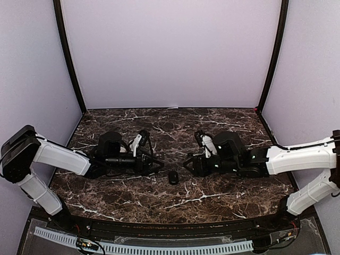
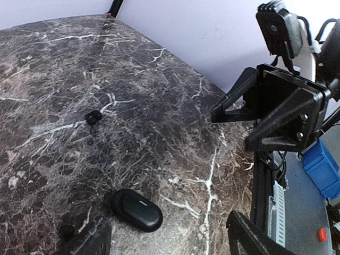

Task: Insert the wireless bluetooth earbuds into the charging case
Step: Pick up the charging case from the center of the board.

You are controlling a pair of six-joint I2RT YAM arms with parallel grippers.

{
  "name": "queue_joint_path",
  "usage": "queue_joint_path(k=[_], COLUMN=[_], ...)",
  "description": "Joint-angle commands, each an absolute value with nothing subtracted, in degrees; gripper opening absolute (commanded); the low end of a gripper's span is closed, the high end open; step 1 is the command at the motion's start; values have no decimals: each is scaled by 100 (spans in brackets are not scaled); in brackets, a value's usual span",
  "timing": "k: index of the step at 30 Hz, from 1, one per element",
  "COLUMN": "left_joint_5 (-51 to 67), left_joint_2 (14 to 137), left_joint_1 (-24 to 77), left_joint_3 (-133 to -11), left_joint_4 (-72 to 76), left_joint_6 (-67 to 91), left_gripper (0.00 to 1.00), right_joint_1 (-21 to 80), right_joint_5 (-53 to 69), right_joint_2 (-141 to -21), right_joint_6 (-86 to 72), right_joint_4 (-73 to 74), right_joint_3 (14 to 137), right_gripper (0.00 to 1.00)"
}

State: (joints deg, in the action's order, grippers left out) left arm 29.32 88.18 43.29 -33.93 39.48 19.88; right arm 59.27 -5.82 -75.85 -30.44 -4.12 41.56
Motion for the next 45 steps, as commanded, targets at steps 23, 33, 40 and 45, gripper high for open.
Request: queue_joint_path(k=[23, 33, 40, 45], left_joint_5=[679, 399, 600, 1053], left_joint_2=[7757, 7427, 7547, 7625], left_joint_1=[4289, 4291, 4289, 4289], left_joint_3=[-2569, -2429, -2476, -2462], left_joint_4=[4095, 4077, 4114, 4310], left_joint_6=[1967, 1784, 1757, 1748], left_gripper=[79, 80, 80, 80], right_joint_1=[6685, 6748, 6761, 6768], right_joint_5=[-2812, -2433, -2367, -2156], right_joint_2=[-11316, -11721, -11685, -11004], right_joint_6=[-4617, -4412, -4399, -3937], right_joint_4=[3013, 3032, 3033, 2504], right_joint_3=[7742, 8029, 7950, 7462], right_gripper=[65, 61, 48, 37])
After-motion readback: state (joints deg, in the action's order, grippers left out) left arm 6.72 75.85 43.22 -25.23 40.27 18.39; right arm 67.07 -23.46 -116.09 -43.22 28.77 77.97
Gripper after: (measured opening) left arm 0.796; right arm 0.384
